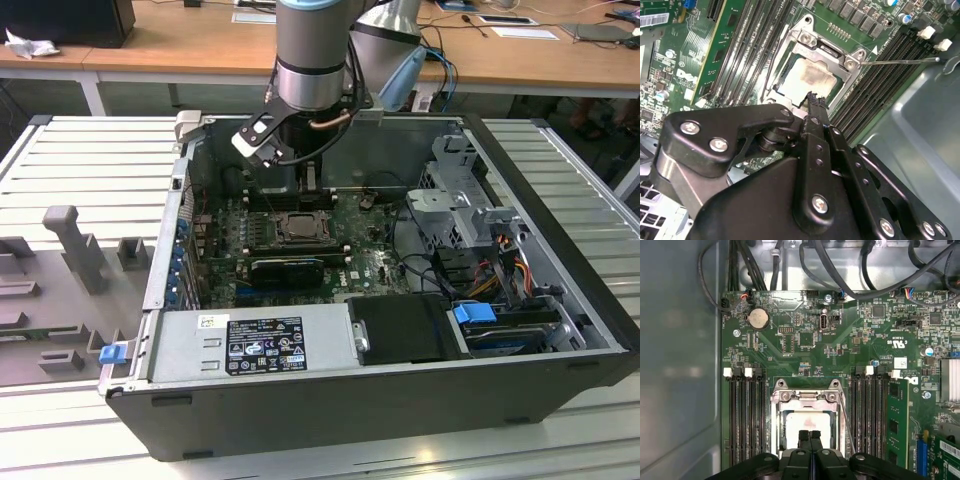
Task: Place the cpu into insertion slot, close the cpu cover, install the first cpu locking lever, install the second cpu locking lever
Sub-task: 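Install the first cpu locking lever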
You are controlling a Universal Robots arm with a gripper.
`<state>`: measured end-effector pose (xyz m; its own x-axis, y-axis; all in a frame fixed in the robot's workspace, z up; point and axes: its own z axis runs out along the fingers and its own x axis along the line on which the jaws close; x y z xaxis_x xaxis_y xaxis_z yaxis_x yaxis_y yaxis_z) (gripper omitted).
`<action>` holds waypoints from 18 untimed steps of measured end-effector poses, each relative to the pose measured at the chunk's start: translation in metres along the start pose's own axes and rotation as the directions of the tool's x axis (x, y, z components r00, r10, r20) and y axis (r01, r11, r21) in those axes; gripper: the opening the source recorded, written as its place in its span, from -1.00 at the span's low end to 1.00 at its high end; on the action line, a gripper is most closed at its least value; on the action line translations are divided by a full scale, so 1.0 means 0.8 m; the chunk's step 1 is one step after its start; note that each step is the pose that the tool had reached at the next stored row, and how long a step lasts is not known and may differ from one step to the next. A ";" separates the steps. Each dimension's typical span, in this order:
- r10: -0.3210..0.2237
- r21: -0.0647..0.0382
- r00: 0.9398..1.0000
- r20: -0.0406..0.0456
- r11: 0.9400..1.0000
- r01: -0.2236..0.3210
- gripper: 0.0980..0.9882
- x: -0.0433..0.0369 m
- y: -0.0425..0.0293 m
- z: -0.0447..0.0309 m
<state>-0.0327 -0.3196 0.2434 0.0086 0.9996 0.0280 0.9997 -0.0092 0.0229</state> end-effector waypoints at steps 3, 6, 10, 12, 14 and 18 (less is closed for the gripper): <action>0.000 0.000 1.000 0.000 1.000 0.000 -0.98 0.000 0.0001 -0.0038; 0.000 0.000 1.000 0.000 1.000 0.000 -0.98 0.000 0.0002 -0.0080; 0.000 0.000 1.000 0.000 1.000 0.000 -0.98 0.001 0.0005 -0.0194; 0.000 0.000 1.000 0.000 1.000 0.000 -0.98 0.001 0.0005 -0.0217; 0.000 0.000 1.000 0.000 1.000 0.000 -0.98 0.001 0.0006 -0.0248; 0.000 0.000 1.000 0.000 1.000 0.000 -0.98 0.001 0.0009 -0.0378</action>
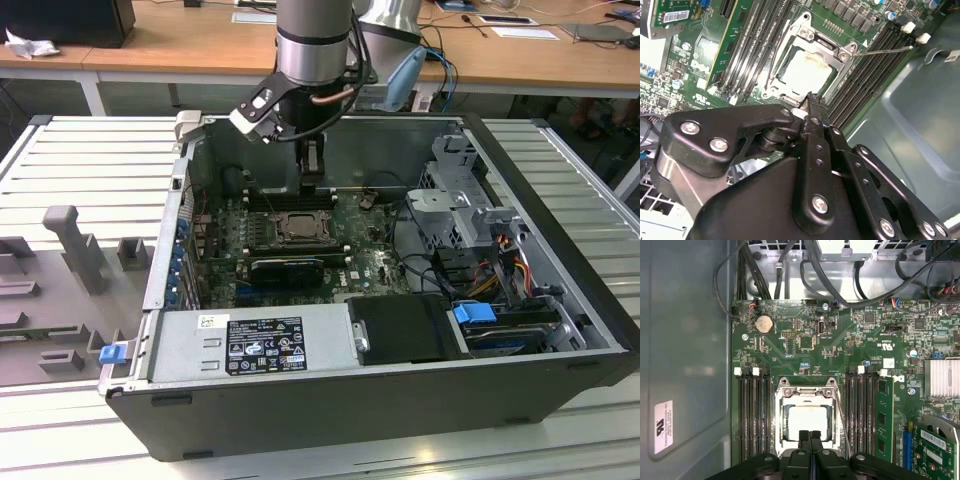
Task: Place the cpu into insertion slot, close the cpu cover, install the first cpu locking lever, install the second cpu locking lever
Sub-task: 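Install the first cpu locking lever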
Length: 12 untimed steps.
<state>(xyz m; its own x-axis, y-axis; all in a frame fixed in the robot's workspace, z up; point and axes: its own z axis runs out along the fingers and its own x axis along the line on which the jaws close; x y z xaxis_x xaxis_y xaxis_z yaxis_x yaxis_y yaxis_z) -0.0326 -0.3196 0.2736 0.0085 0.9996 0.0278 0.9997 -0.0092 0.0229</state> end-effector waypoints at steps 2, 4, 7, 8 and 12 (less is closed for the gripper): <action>0.000 0.000 1.000 0.000 1.000 0.000 -0.98 0.000 0.0001 -0.0038; 0.000 0.000 1.000 0.000 1.000 0.000 -0.98 0.000 0.0002 -0.0075; -0.004 0.000 1.000 0.000 1.000 0.004 -0.98 0.000 0.0002 -0.0085; -0.030 0.001 1.000 -0.001 1.000 0.030 -0.98 0.000 0.0002 -0.0086; -0.144 0.004 0.990 -0.004 0.990 0.144 -0.98 0.000 0.0002 -0.0086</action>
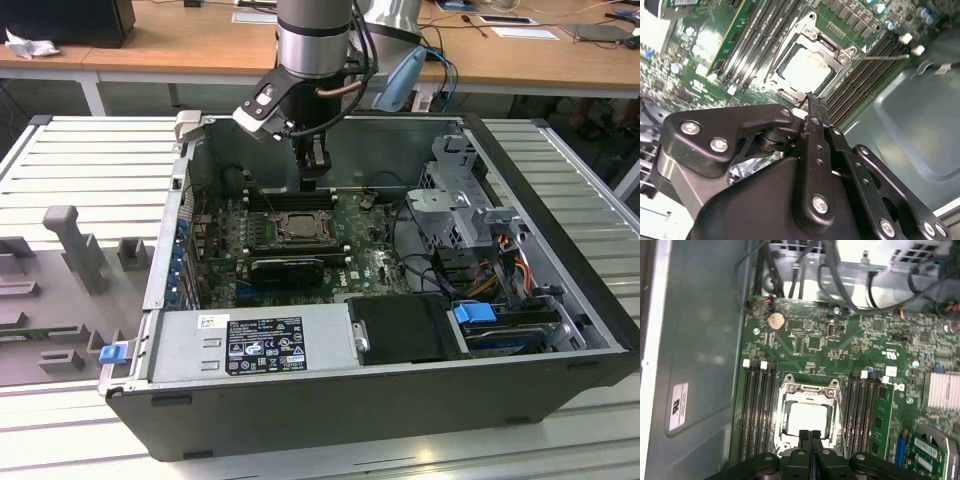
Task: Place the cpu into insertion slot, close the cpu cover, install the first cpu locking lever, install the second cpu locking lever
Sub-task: 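Install the first cpu locking lever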
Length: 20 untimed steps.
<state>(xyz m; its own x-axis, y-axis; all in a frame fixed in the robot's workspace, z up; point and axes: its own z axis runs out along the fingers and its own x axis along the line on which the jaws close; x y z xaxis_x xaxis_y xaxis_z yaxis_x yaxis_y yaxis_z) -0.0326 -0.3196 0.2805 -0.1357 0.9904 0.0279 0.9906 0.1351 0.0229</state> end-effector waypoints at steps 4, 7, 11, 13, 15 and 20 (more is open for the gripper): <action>-0.111 0.003 0.994 -0.003 0.994 0.111 -0.98 0.000 0.0000 0.0001; -0.149 0.004 0.989 -0.004 0.989 0.149 -0.98 0.000 0.0000 0.0001; -0.256 0.006 0.967 -0.007 0.967 0.256 -0.98 0.000 0.0000 0.0001; -0.291 0.007 0.957 -0.008 0.957 0.291 -0.98 0.000 0.0000 0.0001; -0.327 0.008 0.945 -0.009 0.945 0.327 -0.98 0.000 0.0000 0.0001; -0.396 0.009 0.918 -0.011 0.918 0.396 -0.98 0.000 0.0000 0.0001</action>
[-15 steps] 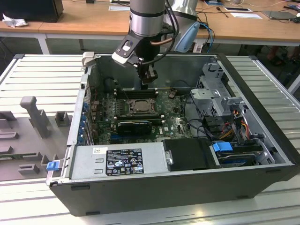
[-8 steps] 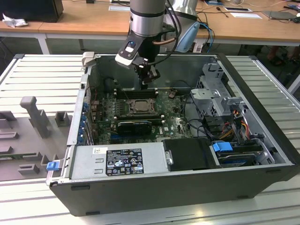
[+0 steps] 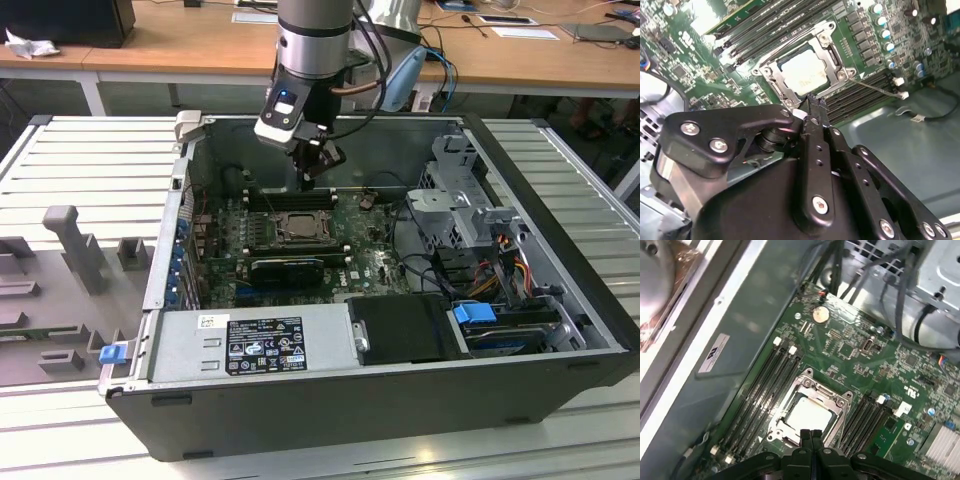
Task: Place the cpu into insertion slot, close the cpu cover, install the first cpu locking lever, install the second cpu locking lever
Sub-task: 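Install the first cpu locking lever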
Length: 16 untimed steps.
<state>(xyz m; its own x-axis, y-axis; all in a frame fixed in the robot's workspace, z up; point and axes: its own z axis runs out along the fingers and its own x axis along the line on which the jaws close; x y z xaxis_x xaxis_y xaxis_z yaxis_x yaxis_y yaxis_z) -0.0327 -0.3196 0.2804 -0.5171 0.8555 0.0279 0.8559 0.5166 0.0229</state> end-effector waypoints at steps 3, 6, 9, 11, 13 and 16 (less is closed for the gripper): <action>-0.053 0.001 0.999 -0.001 0.999 0.053 -0.98 0.000 0.0000 0.0000; -0.107 0.003 0.994 -0.003 0.994 0.107 -0.98 0.000 0.0000 0.0000; -0.183 0.005 0.983 -0.005 0.983 0.183 -0.98 0.000 0.0000 0.0000; -0.233 0.006 0.972 -0.006 0.972 0.233 -0.98 0.000 0.0000 0.0000; -0.264 0.003 0.965 -0.003 0.965 0.264 -0.98 0.000 0.0000 0.0001; -0.281 -0.018 0.960 0.018 0.959 0.281 -0.98 0.000 0.0000 0.0001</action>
<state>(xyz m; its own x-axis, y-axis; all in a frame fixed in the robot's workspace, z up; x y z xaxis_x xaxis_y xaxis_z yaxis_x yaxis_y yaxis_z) -0.0327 -0.3196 0.2803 -0.7366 0.6763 0.0019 0.6756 0.7357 0.0474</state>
